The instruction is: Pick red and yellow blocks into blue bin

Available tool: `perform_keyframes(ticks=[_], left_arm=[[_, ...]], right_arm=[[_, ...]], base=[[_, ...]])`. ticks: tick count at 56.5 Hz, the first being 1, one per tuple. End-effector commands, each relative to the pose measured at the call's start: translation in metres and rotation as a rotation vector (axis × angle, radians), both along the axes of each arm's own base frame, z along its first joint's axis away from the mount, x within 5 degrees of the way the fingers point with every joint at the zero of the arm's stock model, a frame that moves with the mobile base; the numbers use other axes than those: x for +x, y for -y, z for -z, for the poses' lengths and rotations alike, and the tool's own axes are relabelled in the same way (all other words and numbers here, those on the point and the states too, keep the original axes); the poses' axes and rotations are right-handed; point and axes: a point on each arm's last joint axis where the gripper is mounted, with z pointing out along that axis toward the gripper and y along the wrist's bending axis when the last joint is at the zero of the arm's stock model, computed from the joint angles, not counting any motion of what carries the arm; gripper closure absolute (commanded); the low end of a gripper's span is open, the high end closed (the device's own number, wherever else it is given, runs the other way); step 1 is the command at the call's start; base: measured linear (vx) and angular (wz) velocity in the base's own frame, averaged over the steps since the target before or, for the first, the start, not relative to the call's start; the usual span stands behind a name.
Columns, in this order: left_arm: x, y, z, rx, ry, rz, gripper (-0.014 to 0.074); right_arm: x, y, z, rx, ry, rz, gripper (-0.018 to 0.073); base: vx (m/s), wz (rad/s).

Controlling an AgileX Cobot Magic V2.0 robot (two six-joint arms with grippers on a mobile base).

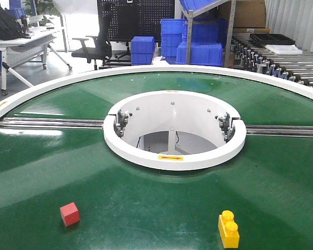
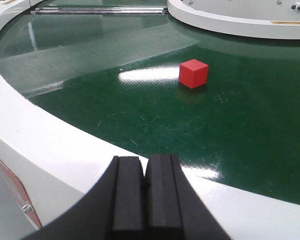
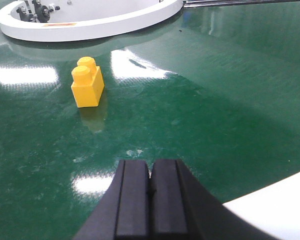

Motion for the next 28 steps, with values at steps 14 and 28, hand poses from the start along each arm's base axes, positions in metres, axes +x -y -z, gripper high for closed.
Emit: perform_keyframes(ticks=[14, 28], left_arm=[[0.0000, 0.0009, -0.0170, -0.007, 0.125, 0.013, 0.0603], [0.0000, 0.0009, -0.0170, -0.007, 0.125, 0.013, 0.0603]], right_arm=[[0.0017, 0.0001, -0.0060, -0.011, 0.086, -0.001, 0.0566], [0.0015, 0.0004, -0.0053, -0.025, 0.079, -0.002, 0.0566]], base=[[0.00, 0.00], [0.00, 0.00]])
